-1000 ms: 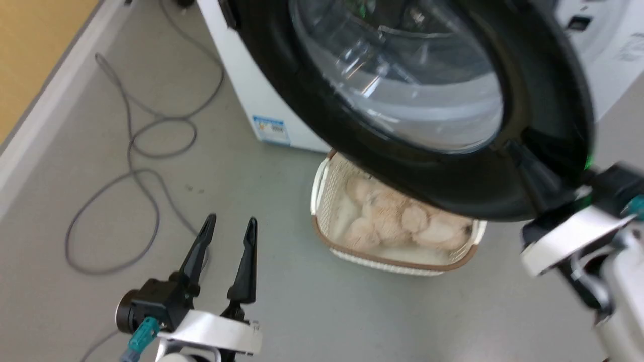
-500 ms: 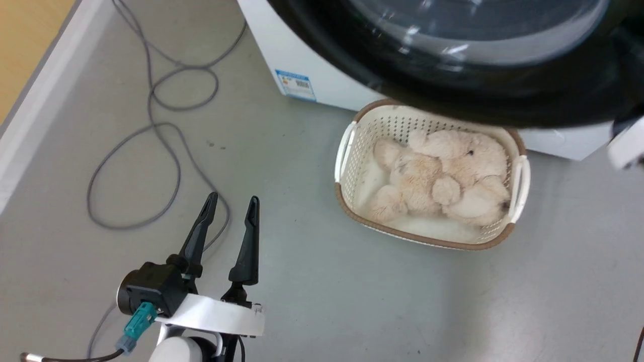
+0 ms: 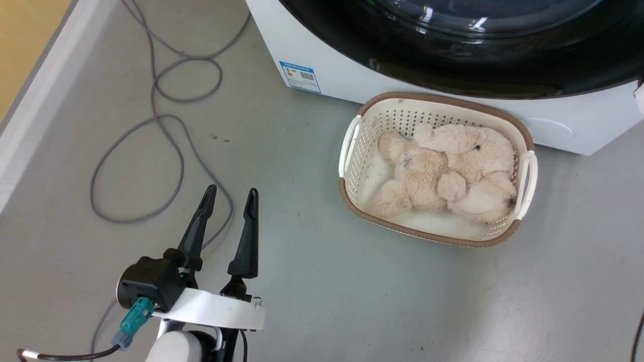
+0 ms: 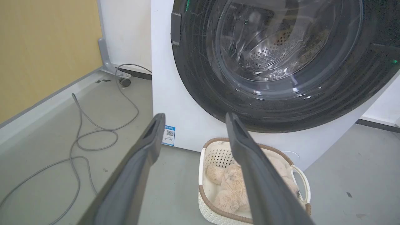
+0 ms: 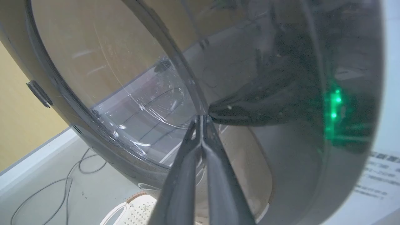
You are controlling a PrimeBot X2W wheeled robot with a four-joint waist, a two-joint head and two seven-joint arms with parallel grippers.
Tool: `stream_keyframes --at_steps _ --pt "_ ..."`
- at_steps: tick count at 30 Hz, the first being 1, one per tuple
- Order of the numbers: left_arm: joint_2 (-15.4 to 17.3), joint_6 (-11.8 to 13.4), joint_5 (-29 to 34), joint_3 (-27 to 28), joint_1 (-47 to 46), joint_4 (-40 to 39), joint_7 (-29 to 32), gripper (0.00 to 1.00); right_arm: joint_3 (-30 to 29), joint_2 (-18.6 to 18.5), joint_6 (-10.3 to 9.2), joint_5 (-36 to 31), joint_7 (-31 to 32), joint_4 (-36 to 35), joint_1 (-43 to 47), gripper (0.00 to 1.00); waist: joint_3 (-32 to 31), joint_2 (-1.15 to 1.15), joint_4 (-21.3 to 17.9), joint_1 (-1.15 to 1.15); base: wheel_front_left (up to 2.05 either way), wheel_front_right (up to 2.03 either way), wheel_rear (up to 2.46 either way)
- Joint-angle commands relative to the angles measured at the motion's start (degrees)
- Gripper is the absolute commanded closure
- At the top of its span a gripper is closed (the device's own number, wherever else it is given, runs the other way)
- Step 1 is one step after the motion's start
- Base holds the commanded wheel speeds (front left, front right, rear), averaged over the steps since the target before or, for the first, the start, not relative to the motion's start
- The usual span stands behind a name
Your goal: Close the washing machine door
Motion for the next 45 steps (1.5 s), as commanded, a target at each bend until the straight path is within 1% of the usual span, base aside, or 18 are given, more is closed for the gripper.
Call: stream_keyframes --at_steps 1,6,10,12,13,14,16,18,23,28,29,31,32,37,40,41,42,45 --pt "-0.07 0.38 -0.12 0.16 -0.89 -0.25 -0.25 0.0 -0.72 -0.83 -0.62 0.05 -0.99 0.66 -2.1 1.0 -0.37 0.0 -0.36 -0.01 0.0 0.0 0.0" --pt "-0.08 0.5 -0.16 0.81 -0.49 0.49 -0.25 0.0 1.18 0.2 -0.62 1.02 -3.14 1.33 0.05 1.0 -2.74 0.0 -1.95 -0.01 0.0 0.0 0.0" --pt "-0.08 0.39 0.12 1.49 0.26 1.27 -0.25 0.0 4.08 1.05 -0.62 3.15 -5.67 -0.4 4.93 1.0 -6.12 0.0 -3.67 -0.01 0.0 0.0 0.0" --pt "-0.08 0.44 0.25 1.84 0.78 1.79 -0.25 0.0 6.11 0.75 -0.62 4.13 -6.67 -1.59 8.21 1.0 -7.98 0.0 -4.56 -0.01 0.0 0.0 0.0" --pt "-0.08 0.44 0.25 1.84 0.78 1.79 -0.25 0.0 6.11 0.75 -0.62 4.13 -6.67 -1.59 8.21 1.0 -7.98 0.0 -4.56 -0.01 0.0 0.0 0.0" --pt "-0.08 0.43 0.61 2.04 1.33 2.56 -0.25 0.0 7.86 0.24 -0.62 4.54 -8.0 -2.83 11.78 1.0 -9.97 0.0 -5.37 -0.01 0.0 0.0 0.0" --pt "-0.08 0.44 0.82 2.13 1.62 2.99 -0.25 0.0 8.22 0.19 -0.62 5.04 -8.69 -3.45 13.56 1.0 -10.94 0.0 -5.78 -0.01 0.0 0.0 0.0" --pt "-0.08 0.58 1.39 2.8 2.6 4.31 -0.25 0.0 9.09 0.54 -0.62 6.4 -10.04 -5.72 18.92 1.0 -13.8 0.0 -7.24 -0.01 0.0 0.0 0.0" --pt "-0.08 0.34 1.72 4.25 4.04 6.31 -0.25 0.0 9.99 1.03 -0.62 5.74 -11.23 -10.32 26.94 1.0 -17.26 0.0 -9.49 -0.01 0.0 0.0 0.0" --pt "0.01 0.33 2.09 5.4 5.45 7.67 -0.25 0.0 6.4 3.37 -0.62 4.1 -12.03 -14.99 34.2 1.0 -19.84 0.0 -11.19 -0.01 0.0 0.0 0.0" --pt "0.01 0.33 2.09 5.4 5.45 7.67 -0.25 0.0 6.4 3.37 -0.62 4.1 -12.03 -14.99 34.2 1.0 -19.84 0.0 -11.19 -0.01 0.0 0.0 0.0" --pt "0.11 0.42 2.57 5.71 6.32 8.09 -0.25 0.0 3.42 5.34 -0.62 2.19 -12.01 -17.79 38.76 1.0 -21.14 0.0 -11.88 -0.01 0.0 0.0 0.0" --pt "0.11 0.42 2.57 5.71 6.32 8.09 -0.25 0.0 3.42 5.34 -0.62 2.19 -12.01 -17.79 38.76 1.0 -21.14 0.0 -11.88 -0.01 0.0 0.0 0.0" --pt "0.21 0.32 3.38 5.54 7.65 8.63 -0.25 0.0 -2.79 10.06 -0.62 -1.36 -11.32 -23.37 46.9 1.0 -22.88 0.0 -12.27 -0.01 0.0 0.0 0.0" --pt "0.19 0.19 3.55 5.22 8.17 8.71 -0.25 0.0 -5.38 13.18 -0.62 -3.74 -10.38 -26.87 51.39 1.0 -23.42 0.0 -12.41 -0.01 0.0 0.0 0.0" --pt "0.19 0.13 3.53 5.07 8.33 8.66 -0.25 0.0 -6.08 14.17 -0.62 -4.4 -10.06 -27.82 52.68 0.87 -23.52 0.0 -12.5 -0.01 0.0 0.0 0.0" --pt "0.2 -0.03 3.74 4.65 8.72 8.63 -0.25 0.0 -7.5 15.95 -0.62 -5.89 -9.52 -29.34 55.06 0.0 -23.76 0.0 -12.72 -0.01 0.0 0.0 0.0" --pt "0.27 -0.13 4.09 4.34 9.05 8.81 -0.25 0.0 -8.37 17.4 -0.62 -7.5 -9.54 -30.49 56.86 0.0 -23.95 0.0 -12.89 -0.01 0.0 0.0 0.0"
